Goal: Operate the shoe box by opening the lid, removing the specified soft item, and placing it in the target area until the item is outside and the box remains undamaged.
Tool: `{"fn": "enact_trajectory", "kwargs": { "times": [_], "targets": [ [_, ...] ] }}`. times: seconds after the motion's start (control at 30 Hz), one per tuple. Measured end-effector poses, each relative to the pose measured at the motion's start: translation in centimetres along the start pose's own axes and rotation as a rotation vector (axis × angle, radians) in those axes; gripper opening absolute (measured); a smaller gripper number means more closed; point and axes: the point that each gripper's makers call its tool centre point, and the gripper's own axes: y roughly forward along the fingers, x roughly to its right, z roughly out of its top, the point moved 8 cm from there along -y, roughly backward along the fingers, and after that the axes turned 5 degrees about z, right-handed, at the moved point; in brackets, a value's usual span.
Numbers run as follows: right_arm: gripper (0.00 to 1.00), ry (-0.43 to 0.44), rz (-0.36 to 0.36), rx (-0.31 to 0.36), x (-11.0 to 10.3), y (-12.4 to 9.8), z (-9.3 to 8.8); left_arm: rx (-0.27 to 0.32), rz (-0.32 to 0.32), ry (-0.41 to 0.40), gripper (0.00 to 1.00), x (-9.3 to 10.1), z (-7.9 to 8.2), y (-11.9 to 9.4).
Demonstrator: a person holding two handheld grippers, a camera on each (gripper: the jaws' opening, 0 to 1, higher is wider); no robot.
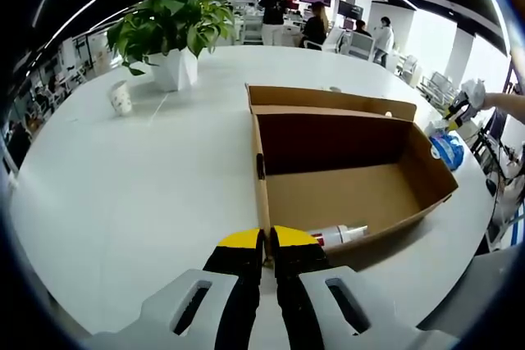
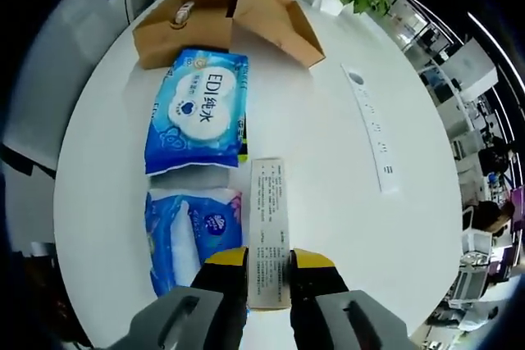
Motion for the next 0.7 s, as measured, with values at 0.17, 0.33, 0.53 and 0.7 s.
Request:
{"fn": "enact_trajectory", "kwargs": {
  "times": [0.17, 0.33, 0.53, 0.7],
  "targets": [
    [0.15, -0.031, 0.008, -0.036, -0.3, 0.5, -0.5, 0.001, 0.0, -0.001, 0.02, 0.0, 0.0, 0.0],
    [0.15, -0.036, 0.006, -0.051, -0.2, 0.7, -0.9, 0.001, 0.001, -0.001, 0.02, 0.0, 0.0, 0.0],
    [0.15, -0.062, 0.006, -0.081, -0.2, 1.2, -1.2, 0.0, 0.002, -0.001, 0.02, 0.0, 0.0, 0.1],
    [0.15, -0.061, 0.015, -0.085, -0.4, 1.5, -1.3, 0.001, 0.002, 0.0, 0.02, 0.0, 0.0, 0.1]
  ]
}}
